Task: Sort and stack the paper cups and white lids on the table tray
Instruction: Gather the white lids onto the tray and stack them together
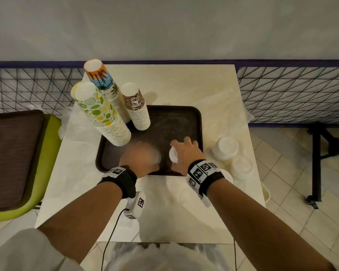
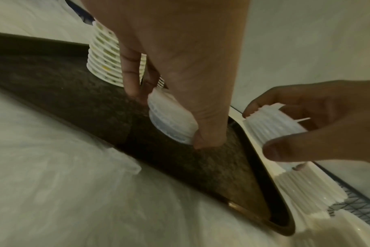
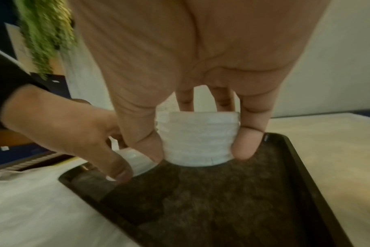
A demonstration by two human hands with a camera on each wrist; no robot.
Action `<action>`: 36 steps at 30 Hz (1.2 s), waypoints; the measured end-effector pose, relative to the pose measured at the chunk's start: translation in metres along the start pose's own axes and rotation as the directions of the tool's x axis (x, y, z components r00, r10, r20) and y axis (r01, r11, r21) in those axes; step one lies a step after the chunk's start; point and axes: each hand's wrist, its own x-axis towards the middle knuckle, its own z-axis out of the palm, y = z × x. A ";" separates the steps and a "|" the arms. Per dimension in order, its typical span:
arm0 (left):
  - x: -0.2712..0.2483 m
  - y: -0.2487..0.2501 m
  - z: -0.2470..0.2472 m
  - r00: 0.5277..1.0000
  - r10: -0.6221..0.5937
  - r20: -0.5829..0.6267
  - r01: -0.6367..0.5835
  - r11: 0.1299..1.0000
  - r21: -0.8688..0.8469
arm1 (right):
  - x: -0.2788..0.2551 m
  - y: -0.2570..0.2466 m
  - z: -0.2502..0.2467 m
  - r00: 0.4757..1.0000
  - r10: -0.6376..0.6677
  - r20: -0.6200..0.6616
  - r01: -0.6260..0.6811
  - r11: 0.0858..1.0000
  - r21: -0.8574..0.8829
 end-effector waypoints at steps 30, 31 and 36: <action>0.039 0.047 0.021 0.991 0.093 0.098 -0.103 0.990 0.096 | 0.046 0.030 0.030 0.997 0.043 -0.069 -0.046 0.998 -0.047; 0.038 0.047 0.021 0.991 0.095 0.094 -0.104 0.990 0.097 | 0.046 0.031 0.029 0.997 0.037 -0.070 -0.040 0.998 -0.051; 0.034 0.041 0.017 0.995 0.035 0.092 -0.039 0.998 0.040 | 0.046 0.036 0.025 0.996 0.019 -0.084 -0.022 0.999 -0.042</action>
